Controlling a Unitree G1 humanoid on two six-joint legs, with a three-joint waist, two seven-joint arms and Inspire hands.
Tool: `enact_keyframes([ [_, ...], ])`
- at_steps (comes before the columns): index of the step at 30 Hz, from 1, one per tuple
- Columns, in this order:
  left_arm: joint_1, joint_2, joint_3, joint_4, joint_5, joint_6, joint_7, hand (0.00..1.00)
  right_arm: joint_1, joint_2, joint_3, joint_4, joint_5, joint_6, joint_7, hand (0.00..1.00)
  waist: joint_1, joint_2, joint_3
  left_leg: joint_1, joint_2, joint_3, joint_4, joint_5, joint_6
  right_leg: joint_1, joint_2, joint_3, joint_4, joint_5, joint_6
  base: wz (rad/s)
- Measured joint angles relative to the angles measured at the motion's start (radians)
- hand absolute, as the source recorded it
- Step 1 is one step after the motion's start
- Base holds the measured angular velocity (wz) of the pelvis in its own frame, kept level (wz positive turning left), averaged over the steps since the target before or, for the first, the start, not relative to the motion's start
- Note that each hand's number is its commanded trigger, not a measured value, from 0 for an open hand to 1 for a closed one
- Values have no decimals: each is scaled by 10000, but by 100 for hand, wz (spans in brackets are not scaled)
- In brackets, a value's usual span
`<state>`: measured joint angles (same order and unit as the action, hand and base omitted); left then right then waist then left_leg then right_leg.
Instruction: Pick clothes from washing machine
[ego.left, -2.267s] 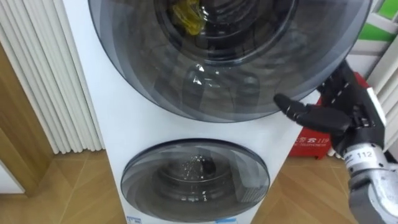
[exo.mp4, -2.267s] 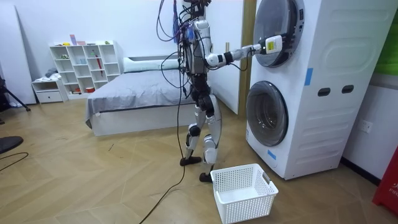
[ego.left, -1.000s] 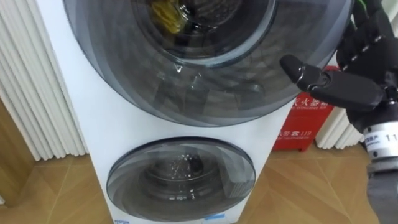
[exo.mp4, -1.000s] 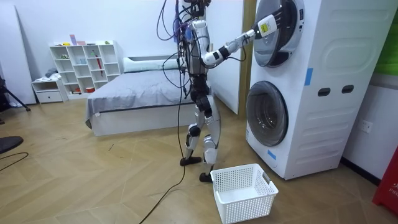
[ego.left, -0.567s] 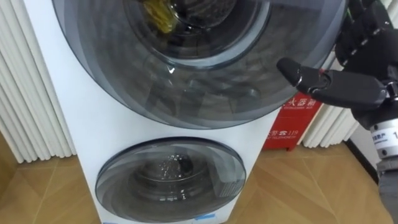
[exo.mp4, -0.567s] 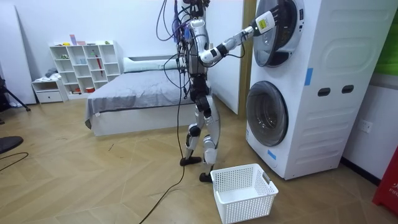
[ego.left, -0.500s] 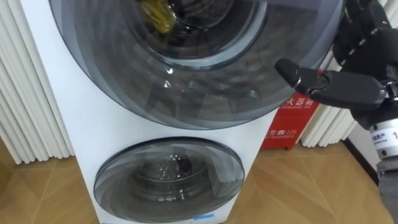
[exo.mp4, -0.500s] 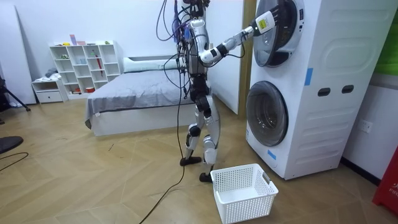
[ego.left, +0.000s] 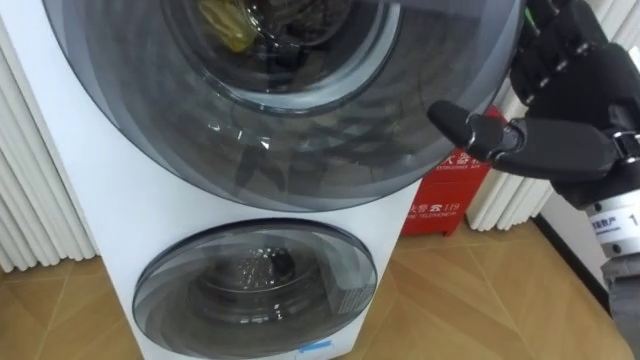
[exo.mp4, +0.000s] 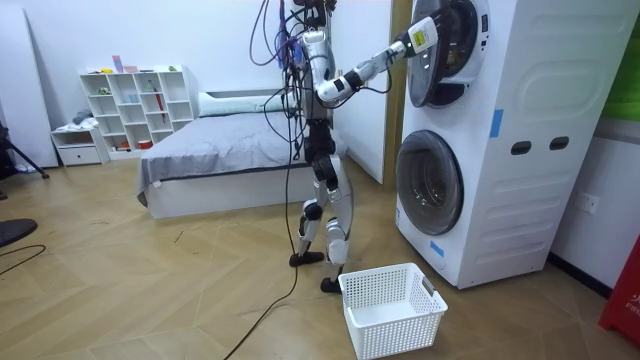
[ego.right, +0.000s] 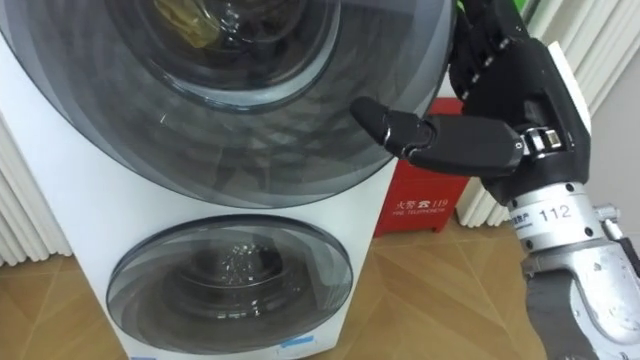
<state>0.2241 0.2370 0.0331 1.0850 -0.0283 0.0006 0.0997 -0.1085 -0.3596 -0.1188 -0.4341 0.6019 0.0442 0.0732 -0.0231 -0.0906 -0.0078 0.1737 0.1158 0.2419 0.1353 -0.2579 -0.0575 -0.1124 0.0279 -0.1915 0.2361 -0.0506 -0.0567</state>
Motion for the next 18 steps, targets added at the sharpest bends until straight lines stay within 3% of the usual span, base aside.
enact_keyframes([
  [18,-411,82,-178,-41,23,-159,2,0,0,-3,-56,-1,600,-59,665,0,-138,-1,1,76,49,254,-1,-24,-55,-75,110,130,27,40,-65,-4],
])
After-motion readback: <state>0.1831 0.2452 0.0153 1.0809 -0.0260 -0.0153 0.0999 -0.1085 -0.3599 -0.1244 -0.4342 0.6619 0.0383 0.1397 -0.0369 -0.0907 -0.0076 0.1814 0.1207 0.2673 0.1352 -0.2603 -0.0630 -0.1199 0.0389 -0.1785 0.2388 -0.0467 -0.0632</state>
